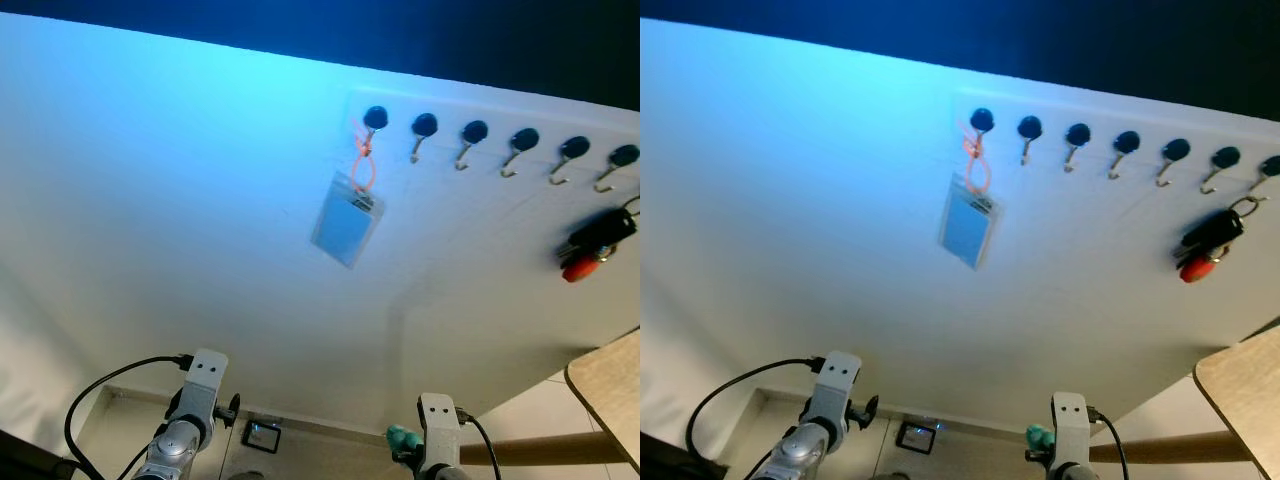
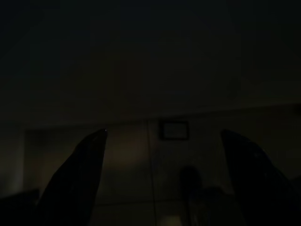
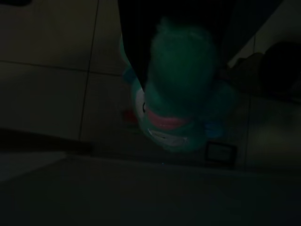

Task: Hang keys on a hook

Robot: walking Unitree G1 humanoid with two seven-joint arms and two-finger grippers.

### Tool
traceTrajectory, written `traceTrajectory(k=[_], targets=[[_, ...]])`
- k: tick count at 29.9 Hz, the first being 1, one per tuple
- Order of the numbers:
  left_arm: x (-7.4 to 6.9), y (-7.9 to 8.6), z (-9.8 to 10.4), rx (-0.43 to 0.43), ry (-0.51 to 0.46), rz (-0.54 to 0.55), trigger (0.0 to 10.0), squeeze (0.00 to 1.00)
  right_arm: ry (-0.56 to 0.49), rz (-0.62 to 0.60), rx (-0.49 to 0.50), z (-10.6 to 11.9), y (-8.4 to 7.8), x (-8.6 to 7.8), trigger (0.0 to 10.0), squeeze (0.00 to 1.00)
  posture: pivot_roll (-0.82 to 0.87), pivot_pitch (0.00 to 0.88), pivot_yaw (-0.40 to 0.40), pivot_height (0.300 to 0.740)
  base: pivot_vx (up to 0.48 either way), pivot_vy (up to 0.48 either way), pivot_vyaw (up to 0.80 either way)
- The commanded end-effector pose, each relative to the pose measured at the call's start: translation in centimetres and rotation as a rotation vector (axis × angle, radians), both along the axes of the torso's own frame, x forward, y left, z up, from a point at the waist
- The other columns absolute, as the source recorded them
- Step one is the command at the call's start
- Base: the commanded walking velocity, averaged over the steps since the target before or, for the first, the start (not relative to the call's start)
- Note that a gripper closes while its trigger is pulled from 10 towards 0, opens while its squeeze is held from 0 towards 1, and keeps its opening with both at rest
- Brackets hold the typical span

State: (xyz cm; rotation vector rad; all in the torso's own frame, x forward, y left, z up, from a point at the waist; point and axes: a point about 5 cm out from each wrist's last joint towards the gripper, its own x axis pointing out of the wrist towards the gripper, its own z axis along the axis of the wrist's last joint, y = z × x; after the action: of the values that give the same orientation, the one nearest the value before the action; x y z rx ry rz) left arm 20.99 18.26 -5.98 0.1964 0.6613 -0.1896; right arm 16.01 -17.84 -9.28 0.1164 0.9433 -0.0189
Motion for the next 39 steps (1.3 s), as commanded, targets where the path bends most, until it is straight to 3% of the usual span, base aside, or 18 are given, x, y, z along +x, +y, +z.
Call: traceTrajectory(k=[1, 6, 28, 39], targets=[[-0.3, -0.1, -0.1, 0.016, 0.005, -0.041, 10.0, 0.0, 0.011, -0.011, -0.011, -0.1, -0.4, -0.3, 10.0, 0.0, 0.1, 0.02, -0.092, 0.74, 0.0, -0.48, 0.0], [-0.4, -0.2, -0.2, 0.021, 0.009, -0.057, 10.0, 0.0, 0.011, -0.013, -0.01, -0.1, -0.3, -0.3, 10.0, 0.0, 0.09, 0.02, -0.089, 0.74, 0.0, -0.48, 0.0], [0.0, 0.8, 0.0, -0.005, 0.009, 0.073, 10.0, 0.0, -0.011, -0.014, -0.007, 0.2, -0.3, 0.3, 10.0, 0.0, 0.09, 0.004, -0.088, 0.74, 0.0, 0.0, 0.0], [0.3, 0.6, 0.1, -0.019, -0.002, 0.075, 10.0, 0.0, -0.027, 0.003, -0.007, 0.4, -0.1, 0.8, 10.0, 0.0, 0.09, 0.0, -0.094, 0.74, -0.262, 0.0, 0.0]])
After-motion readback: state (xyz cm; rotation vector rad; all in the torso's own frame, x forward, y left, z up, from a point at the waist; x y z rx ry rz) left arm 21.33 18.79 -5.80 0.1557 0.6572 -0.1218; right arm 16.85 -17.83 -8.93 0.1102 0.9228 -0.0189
